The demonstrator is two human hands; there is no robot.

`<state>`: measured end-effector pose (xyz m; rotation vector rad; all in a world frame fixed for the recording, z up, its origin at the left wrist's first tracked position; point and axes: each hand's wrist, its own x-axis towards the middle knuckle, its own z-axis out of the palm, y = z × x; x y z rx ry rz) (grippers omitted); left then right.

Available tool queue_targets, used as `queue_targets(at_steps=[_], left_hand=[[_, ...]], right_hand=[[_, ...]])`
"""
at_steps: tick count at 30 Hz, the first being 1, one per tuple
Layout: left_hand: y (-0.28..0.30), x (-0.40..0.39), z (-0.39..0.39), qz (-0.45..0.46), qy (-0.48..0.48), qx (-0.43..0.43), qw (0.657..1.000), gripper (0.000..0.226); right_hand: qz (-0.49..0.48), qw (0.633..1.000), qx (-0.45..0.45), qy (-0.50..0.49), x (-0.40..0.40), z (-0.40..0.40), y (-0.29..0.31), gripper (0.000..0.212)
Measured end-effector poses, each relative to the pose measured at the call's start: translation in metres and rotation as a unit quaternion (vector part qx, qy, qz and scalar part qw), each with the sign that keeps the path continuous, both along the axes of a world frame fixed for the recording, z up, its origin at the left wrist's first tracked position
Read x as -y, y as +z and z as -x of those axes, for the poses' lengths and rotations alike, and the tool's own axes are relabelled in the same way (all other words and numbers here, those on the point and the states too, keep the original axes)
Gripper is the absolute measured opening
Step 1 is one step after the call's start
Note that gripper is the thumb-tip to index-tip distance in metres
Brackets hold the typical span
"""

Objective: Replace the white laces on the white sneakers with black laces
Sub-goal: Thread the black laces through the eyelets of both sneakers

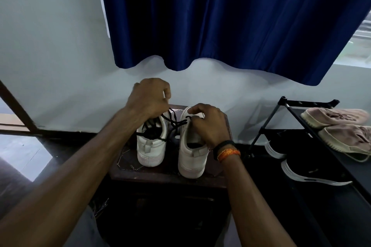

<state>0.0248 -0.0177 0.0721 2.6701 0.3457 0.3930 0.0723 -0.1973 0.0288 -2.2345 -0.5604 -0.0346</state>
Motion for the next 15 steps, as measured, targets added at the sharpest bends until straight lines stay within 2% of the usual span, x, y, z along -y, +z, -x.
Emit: queue_targets(at_steps=[2, 5, 9, 10, 12, 15], left_hand=[[-0.011, 0.001, -0.013, -0.088, -0.065, -0.043, 0.993, 0.020], [-0.027, 0.005, -0.034, -0.178, -0.140, -0.139, 0.964, 0.023], [-0.033, 0.015, -0.043, -0.239, -0.166, -0.211, 0.933, 0.004], [-0.032, 0.018, -0.042, -0.256, -0.165, -0.217, 0.927, 0.016], [-0.028, 0.019, -0.041, -0.233, -0.163, -0.228, 0.931, 0.032], [-0.018, 0.006, -0.046, -0.113, -0.146, -0.211, 0.960, 0.026]], right_hand=[[0.004, 1.000, -0.002, -0.009, -0.001, 0.000, -0.004, 0.026], [0.010, 1.000, 0.013, -0.027, 0.001, 0.001, -0.014, 0.029], [-0.022, 0.999, 0.015, -0.041, 0.003, 0.002, -0.023, 0.030], [-0.029, 0.999, 0.001, -0.042, 0.004, 0.002, -0.024, 0.030], [-0.037, 0.998, -0.016, -0.046, 0.004, 0.001, -0.027, 0.029], [-0.052, 0.997, -0.010, -0.050, 0.004, 0.000, -0.031, 0.030]])
